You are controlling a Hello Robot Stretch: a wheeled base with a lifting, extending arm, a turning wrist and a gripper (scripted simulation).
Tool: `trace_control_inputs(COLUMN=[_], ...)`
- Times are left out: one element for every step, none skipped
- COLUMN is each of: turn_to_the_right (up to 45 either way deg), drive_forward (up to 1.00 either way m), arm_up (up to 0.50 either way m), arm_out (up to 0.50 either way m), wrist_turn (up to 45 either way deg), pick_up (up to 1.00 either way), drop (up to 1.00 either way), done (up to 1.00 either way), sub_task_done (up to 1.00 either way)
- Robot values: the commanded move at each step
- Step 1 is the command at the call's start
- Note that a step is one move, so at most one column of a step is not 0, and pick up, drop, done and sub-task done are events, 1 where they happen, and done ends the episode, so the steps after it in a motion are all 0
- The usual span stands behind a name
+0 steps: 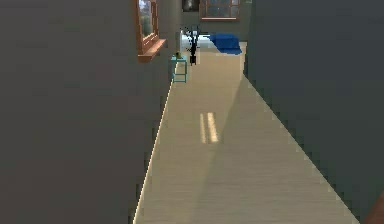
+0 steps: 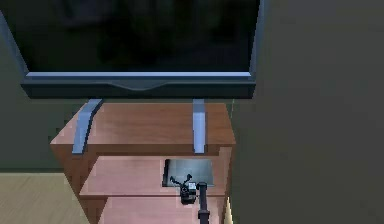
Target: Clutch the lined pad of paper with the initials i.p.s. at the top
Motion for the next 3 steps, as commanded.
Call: trace_control_inputs(turn_to_the_right=[0.0,0.0,0.0], drive_forward=[0.0,0.0,0.0], arm_up=[0.0,0.1,0.0], arm_out=[0.0,0.0,0.0], wrist_turn=[0.0,0.0,0.0], pick_up=[1.0,0.0,0.0], drop=[0.0,0.0,0.0], done=[0.0,0.0,1.0], sub_task_done=[0.0,0.0,0.0])
